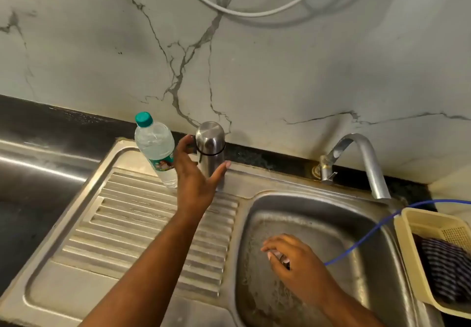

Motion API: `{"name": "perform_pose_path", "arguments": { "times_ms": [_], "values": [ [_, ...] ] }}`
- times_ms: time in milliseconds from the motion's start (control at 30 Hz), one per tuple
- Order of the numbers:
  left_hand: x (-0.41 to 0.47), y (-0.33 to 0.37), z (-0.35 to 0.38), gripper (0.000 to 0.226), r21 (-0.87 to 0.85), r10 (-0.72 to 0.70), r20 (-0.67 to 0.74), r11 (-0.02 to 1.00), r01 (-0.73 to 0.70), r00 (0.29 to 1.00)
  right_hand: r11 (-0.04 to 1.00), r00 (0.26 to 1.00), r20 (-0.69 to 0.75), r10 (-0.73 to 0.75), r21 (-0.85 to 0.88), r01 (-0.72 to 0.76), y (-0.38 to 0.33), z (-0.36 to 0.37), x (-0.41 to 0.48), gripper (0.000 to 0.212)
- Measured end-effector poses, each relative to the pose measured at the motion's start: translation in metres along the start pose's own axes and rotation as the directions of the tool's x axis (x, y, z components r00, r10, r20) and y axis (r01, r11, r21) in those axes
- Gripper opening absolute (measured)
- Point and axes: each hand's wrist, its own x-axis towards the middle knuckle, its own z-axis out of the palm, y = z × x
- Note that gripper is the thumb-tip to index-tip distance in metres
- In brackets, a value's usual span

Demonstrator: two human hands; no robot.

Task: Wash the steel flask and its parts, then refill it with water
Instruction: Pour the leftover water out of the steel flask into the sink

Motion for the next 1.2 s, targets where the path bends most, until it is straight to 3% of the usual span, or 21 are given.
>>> {"name": "perform_pose_path", "arguments": {
  "times_ms": [100, 167, 333, 467, 600, 700, 800, 933, 1033, 1100, 1200],
  "values": [
    [0.01, 0.003, 0.011, 0.102, -0.024, -0.162, 0.151, 0.985, 0.168, 0.975, 0.999, 0.999, 0.025, 0.045, 0.01, -0.045, -0.001, -0.005, -0.005, 0.018],
    [0.016, 0.004, 0.016, 0.087, -0.022, -0.226, 0.145, 0.973, 0.232, 0.963, 0.997, 0.997, 0.045, 0.065, 0.025, -0.066, -0.003, -0.007, -0.009, 0.018],
    [0.007, 0.008, 0.005, 0.077, -0.081, -0.202, 0.167, 0.973, 0.218, 0.965, 0.994, 0.992, 0.074, 0.106, 0.031, -0.108, -0.001, -0.015, -0.025, 0.014],
    [-0.025, 0.031, -0.007, 0.075, -0.192, -0.166, 0.21, 0.959, 0.207, 0.964, 0.976, 0.986, -0.005, 0.168, 0.141, -0.166, -0.001, -0.02, -0.042, 0.015],
    [-0.064, 0.067, -0.014, 0.068, -0.384, -0.266, 0.265, 0.853, 0.355, 0.927, 0.94, 0.969, -0.05, 0.241, 0.262, -0.22, -0.002, -0.023, -0.055, 0.013],
    [-0.095, 0.076, -0.011, 0.046, -0.369, -0.237, 0.361, 0.851, 0.372, 0.902, 0.925, 0.962, -0.093, 0.255, 0.314, -0.215, -0.007, -0.027, -0.065, 0.02],
    [-0.126, 0.073, -0.002, 0.053, -0.268, -0.184, 0.418, 0.911, 0.315, 0.89, 0.881, 0.949, -0.179, 0.261, 0.446, -0.158, -0.015, -0.039, -0.073, 0.008],
    [-0.159, 0.056, 0.022, 0.074, -0.162, -0.091, 0.474, 0.969, 0.188, 0.876, 0.856, 0.945, -0.231, 0.232, 0.51, -0.085, -0.036, -0.068, -0.075, 0.042],
    [-0.181, 0.049, 0.037, 0.072, -0.174, -0.001, 0.528, 0.979, 0.11, 0.85, 0.866, 0.956, -0.247, 0.157, 0.5, -0.013, -0.044, -0.08, -0.071, 0.064],
    [-0.193, 0.044, 0.049, 0.065, -0.192, 0.002, 0.554, 0.973, 0.126, 0.833, 0.93, 0.969, -0.219, 0.117, 0.367, -0.029, -0.036, -0.076, -0.068, 0.084],
    [-0.205, 0.031, 0.074, 0.055, -0.199, -0.047, 0.604, 0.958, 0.207, 0.796, 0.99, 0.971, -0.231, 0.066, 0.139, -0.034, -0.012, -0.06, -0.061, 0.087]
  ]
}}
